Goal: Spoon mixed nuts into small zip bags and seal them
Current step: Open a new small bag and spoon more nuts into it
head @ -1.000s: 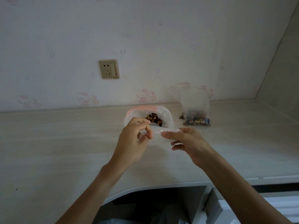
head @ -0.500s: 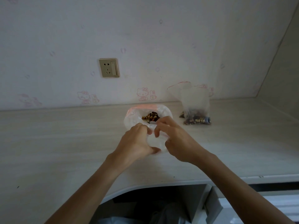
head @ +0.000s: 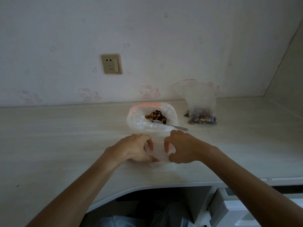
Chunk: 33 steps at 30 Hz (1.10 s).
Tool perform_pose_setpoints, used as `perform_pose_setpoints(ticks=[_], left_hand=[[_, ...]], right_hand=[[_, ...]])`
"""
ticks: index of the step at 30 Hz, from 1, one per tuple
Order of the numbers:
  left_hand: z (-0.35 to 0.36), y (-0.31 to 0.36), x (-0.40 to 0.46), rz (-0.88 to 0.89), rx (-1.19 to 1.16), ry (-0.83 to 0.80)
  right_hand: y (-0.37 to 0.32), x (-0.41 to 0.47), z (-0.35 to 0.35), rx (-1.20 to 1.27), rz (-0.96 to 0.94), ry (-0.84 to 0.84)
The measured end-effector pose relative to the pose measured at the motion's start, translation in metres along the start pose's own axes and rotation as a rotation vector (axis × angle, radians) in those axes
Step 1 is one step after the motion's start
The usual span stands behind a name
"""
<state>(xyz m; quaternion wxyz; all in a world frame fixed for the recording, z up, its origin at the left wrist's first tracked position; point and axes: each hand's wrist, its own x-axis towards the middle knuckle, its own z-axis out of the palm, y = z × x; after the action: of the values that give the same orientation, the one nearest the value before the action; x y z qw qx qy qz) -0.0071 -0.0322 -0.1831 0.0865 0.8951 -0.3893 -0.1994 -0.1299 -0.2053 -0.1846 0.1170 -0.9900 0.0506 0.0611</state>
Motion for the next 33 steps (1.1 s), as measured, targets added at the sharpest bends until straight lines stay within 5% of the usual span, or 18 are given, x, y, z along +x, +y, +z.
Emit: perform_pose_setpoints(ticks=[10,15,20,24,27,33], left_hand=[[0.023,-0.026,-0.007,0.141,-0.228,0.255],[0.023,-0.026,-0.010,0.191,-0.559,0.334],[0.015,-0.033,-0.002,0.130,-0.788,0.628],[0.005,-0.044,0.016,0.036,-0.827,0.869],[-0.003,-0.046,0.036,-0.095,-0.818,0.967],[-0.028,-0.045,0.081,-0.134,-0.799,0.728]], right_hand=[[0.018,-0.012,0.027,0.334,-0.040,0.285],[0.019,-0.015,0.015,0.897,0.005,0.415],[0.043,0.004,0.012,0.612,0.217,0.717],[0.058,0.022,0.014,0.288,0.454,0.554],[0.057,0.033,0.014,0.292,0.477,0.500],[0.057,0.051,0.006,0.780,0.418,0.483]])
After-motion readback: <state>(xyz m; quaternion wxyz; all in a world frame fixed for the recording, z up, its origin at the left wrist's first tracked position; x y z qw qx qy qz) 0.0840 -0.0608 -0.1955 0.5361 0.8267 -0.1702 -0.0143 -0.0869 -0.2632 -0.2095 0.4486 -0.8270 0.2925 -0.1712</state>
